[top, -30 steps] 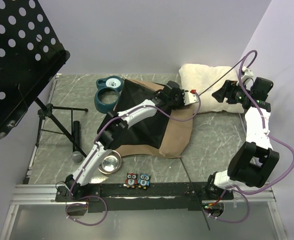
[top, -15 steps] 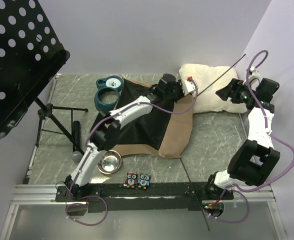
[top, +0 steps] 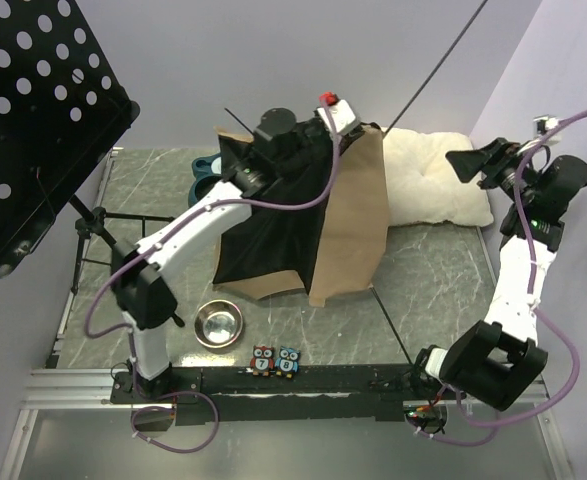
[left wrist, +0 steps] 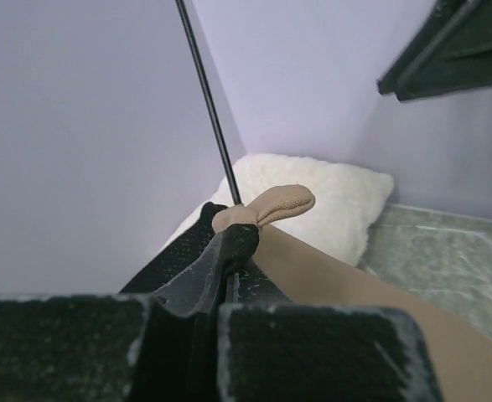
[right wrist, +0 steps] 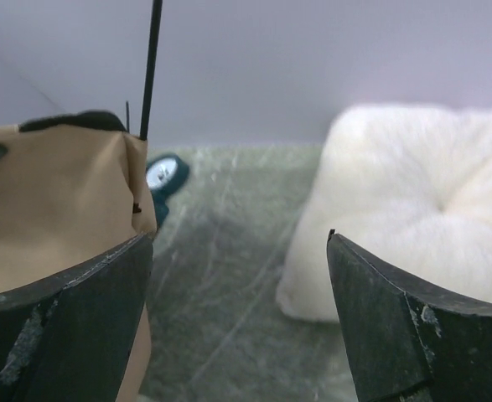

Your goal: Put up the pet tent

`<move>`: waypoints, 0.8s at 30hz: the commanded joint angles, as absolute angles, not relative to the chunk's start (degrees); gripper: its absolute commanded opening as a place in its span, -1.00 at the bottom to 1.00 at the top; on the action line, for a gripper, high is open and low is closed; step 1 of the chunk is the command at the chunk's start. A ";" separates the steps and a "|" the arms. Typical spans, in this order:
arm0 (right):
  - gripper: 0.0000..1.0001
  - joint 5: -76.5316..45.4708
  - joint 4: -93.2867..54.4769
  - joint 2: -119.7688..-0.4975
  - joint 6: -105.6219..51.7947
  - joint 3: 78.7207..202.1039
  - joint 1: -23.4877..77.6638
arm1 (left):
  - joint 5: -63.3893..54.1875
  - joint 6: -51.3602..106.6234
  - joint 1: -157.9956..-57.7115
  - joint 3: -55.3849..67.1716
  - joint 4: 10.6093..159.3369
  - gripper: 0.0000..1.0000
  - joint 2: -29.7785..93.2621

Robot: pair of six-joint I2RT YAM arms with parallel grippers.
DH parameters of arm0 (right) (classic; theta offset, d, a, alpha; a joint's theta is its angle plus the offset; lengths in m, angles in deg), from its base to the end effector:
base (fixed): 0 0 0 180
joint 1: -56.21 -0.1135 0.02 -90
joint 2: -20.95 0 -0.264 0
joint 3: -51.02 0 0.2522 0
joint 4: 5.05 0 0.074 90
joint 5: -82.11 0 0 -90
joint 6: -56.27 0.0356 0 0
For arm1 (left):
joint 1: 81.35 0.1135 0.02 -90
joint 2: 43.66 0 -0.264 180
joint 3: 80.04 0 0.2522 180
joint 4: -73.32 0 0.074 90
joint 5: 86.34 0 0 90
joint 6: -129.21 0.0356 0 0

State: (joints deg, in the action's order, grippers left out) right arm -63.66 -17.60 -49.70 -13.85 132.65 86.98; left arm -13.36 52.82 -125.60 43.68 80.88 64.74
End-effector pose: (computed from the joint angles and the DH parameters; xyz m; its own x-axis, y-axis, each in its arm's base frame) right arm 0.2506 -0.1149 0.4080 -0.1658 0.3213 -0.9324 -0.3892 0.8474 0.3612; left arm 0.3177 -0.3240 0.4452 0.2999 0.0220 -0.9537 0.8276 0.4912 0.2716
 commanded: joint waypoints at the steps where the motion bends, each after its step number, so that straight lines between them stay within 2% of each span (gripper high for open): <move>1: 0.84 -66.68 2.34 -46.03 0.53 132.63 87.68 | -19.45 47.39 -125.21 39.90 77.84 -0.99 57.42; 4: 0.88 -67.30 10.70 -45.32 7.04 134.38 87.68 | -21.82 46.25 -125.12 38.58 79.78 -0.99 54.70; 8: 0.90 -65.11 12.47 -46.90 13.28 140.79 87.77 | -25.42 45.10 -124.86 34.72 79.35 -0.99 50.30; 13: 0.90 -56.86 16.78 -47.17 14.96 144.57 87.68 | -27.80 43.70 -124.86 31.29 79.43 -0.99 46.08; 19: 0.86 -44.91 11.52 -48.48 13.82 151.87 87.86 | -29.73 43.26 -124.86 29.53 80.57 -0.99 43.18; 24: 0.87 -41.20 13.70 -50.15 15.57 155.39 88.47 | -30.44 42.47 -124.86 28.82 81.53 -0.99 41.59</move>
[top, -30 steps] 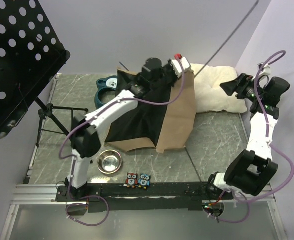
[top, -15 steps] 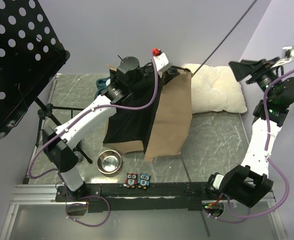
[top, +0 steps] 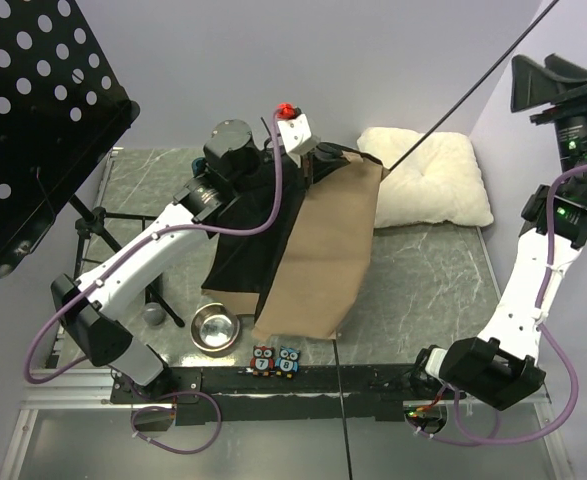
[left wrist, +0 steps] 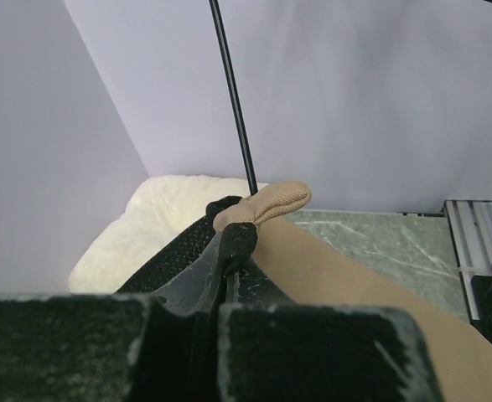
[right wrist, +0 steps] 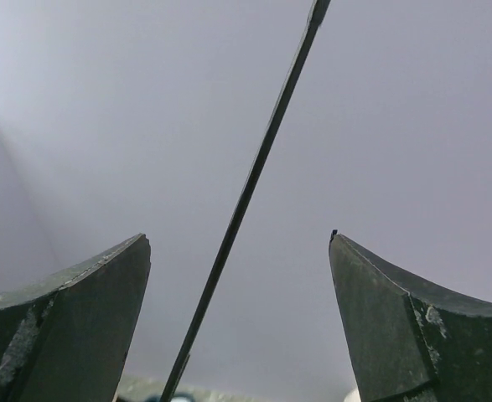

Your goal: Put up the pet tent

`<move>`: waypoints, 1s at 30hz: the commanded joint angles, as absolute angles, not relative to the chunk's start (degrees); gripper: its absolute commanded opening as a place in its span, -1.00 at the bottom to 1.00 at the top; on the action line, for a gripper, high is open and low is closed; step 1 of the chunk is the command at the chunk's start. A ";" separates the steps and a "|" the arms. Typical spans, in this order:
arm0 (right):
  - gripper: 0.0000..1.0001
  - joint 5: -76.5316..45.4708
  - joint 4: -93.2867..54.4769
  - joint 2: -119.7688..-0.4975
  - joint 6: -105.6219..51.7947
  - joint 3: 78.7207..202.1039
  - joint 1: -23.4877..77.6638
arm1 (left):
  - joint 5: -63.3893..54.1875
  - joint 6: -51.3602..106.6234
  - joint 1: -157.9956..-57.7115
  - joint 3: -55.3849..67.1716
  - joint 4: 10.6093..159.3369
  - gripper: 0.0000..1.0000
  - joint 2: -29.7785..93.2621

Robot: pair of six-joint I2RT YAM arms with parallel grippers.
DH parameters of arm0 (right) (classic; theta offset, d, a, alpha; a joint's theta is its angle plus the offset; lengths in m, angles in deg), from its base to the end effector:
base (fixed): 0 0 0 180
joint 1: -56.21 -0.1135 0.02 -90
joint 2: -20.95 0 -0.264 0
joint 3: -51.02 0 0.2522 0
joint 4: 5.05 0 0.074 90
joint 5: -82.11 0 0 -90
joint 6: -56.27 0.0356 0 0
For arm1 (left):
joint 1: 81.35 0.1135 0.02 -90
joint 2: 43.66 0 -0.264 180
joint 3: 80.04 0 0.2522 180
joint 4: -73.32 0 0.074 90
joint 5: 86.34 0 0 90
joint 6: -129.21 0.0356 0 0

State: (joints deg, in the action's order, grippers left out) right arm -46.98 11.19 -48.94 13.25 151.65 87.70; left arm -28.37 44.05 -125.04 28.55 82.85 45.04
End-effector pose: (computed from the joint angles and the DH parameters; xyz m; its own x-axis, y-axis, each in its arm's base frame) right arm 0.1953 -0.0933 0.5646 0.4536 0.3876 -0.8025 -0.4295 0.8841 0.1843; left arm 0.2427 -0.2579 0.4820 0.2108 -0.1025 -0.9721 0.9484 0.2622 0.1780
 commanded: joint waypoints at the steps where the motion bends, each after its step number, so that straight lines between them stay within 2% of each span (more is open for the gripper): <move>1: 0.85 -41.37 14.58 -50.76 16.45 156.52 88.56 | -30.70 42.38 -124.86 28.82 81.80 -0.99 41.59; 10: 0.73 -40.32 11.51 -56.39 21.37 168.22 88.73 | -33.52 41.15 -124.86 27.42 81.45 -0.99 39.75; 16: 0.53 -41.20 10.72 -59.03 23.93 172.00 88.82 | -35.89 40.62 -124.86 26.54 81.89 -0.99 38.34; 21: 0.31 -41.81 11.16 -58.95 24.37 170.95 88.91 | -36.16 40.27 -124.95 26.36 81.98 -0.99 37.46; 27: 0.29 -42.78 13.35 -54.47 24.02 163.76 89.09 | -35.19 40.27 -124.95 26.10 82.07 -0.99 36.84; 30: 0.18 -43.66 14.50 -53.32 23.14 161.99 89.09 | -35.54 40.62 -124.86 25.75 82.33 -0.99 36.41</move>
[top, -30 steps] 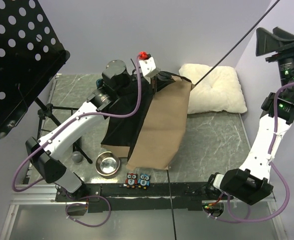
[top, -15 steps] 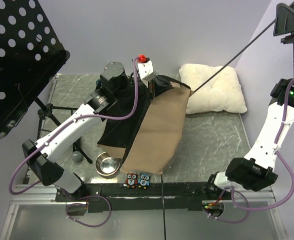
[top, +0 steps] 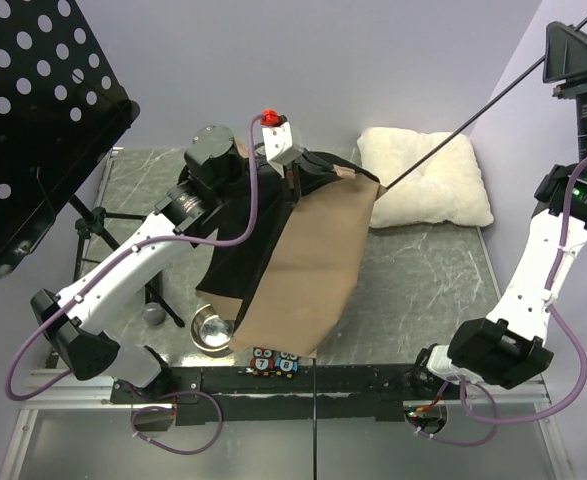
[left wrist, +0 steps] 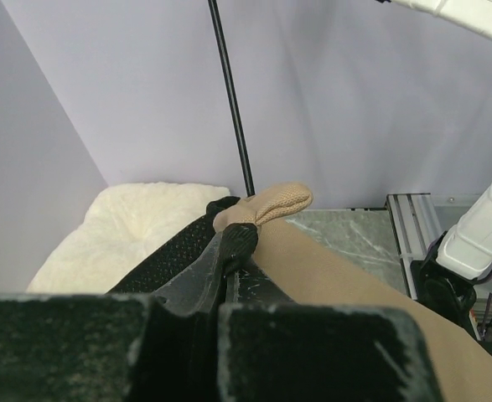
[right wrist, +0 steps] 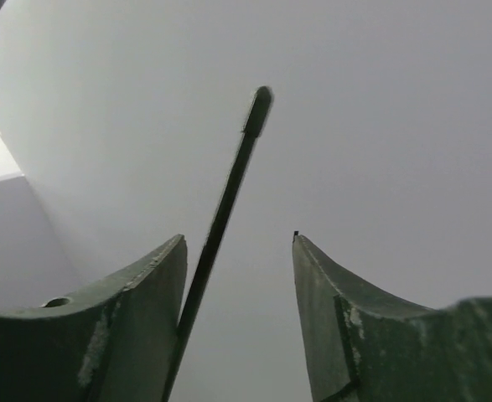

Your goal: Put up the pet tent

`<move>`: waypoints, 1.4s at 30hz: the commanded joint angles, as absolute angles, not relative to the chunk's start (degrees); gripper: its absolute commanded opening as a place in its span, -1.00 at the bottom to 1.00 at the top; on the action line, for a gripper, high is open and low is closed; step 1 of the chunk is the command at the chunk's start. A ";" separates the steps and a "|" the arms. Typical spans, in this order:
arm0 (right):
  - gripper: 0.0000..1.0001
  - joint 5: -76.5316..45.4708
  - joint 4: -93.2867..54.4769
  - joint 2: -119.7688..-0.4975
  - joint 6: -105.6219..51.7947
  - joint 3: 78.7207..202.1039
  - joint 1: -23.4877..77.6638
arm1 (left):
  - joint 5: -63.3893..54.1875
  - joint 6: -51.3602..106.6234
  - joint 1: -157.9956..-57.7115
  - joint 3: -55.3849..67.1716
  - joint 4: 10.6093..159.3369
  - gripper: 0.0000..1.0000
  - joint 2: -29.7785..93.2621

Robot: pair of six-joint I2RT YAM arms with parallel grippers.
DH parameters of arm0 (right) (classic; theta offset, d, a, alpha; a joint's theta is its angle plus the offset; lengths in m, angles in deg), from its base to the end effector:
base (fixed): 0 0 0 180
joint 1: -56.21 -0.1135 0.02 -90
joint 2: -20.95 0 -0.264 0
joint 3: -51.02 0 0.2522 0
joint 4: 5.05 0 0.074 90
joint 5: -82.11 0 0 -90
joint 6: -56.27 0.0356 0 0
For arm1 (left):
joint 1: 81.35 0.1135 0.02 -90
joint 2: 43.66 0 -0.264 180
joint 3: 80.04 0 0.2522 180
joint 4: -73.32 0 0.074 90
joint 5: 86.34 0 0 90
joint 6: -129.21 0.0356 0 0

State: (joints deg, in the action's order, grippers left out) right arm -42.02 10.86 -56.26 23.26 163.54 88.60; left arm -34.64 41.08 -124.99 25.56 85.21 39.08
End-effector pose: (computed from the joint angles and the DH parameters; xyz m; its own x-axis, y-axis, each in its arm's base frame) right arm 0.2067 -0.1075 0.5974 0.4816 0.5165 -0.7080 -0.4721 0.8335 0.2869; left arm 0.2157 -0.2362 0.4928 0.1697 -0.1264 -0.9774 0.9769 0.1522 0.1499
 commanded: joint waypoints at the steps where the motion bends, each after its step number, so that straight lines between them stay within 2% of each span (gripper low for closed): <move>1: 0.11 -43.57 14.24 -53.49 23.14 162.25 89.09 | -35.54 40.62 -124.95 25.57 82.42 -0.99 36.40; 3: -0.09 -43.31 13.97 -54.02 22.96 163.65 89.26 | -35.71 40.44 -124.86 25.22 82.51 -0.99 36.14; 5: -0.47 -44.01 14.50 -54.64 22.44 165.05 89.35 | -35.63 40.00 -124.86 25.31 82.51 -0.99 36.14; 7: -1.00 -46.11 14.68 -54.99 20.51 166.81 89.35 | -35.10 39.65 -124.86 25.74 82.25 -0.99 36.14; 11: -1.00 -53.49 9.07 -53.86 9.55 168.67 87.42 | -35.53 34.21 -124.77 28.20 80.84 -0.99 37.10; 17: -1.00 -63.07 -0.33 -43.85 -18.66 158.48 80.49 | -36.42 27.01 -124.95 32.95 76.10 -0.99 39.39; 21: -1.00 -66.42 -14.02 -39.09 -38.60 155.92 72.58 | -38.61 22.79 -124.86 35.32 72.94 -0.99 41.06; 24: -1.00 -65.47 -25.38 -38.03 -47.68 156.27 67.57 | -39.67 19.27 -124.86 37.08 71.00 -0.99 42.29; 30: -1.00 -59.05 -13.91 -37.06 -37.53 152.76 67.46 | -41.60 22.33 -124.95 34.90 73.36 -0.99 42.21; 34: -1.00 -61.93 -9.50 -39.60 -27.25 155.30 67.38 | -41.87 21.90 -124.86 32.86 71.79 -0.99 41.68; 37: -1.00 -64.75 -11.67 -41.45 -24.59 156.01 65.45 | -41.78 19.80 -124.86 35.05 70.03 -0.99 42.73; 42: -1.00 -65.63 -17.84 -41.02 -28.72 154.26 61.32 | -41.43 17.16 -125.47 39.54 68.80 -0.99 45.45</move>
State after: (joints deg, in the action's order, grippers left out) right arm -58.81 -8.77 -40.07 -27.01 156.59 63.81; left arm -39.80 21.32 -124.58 31.96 83.13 46.88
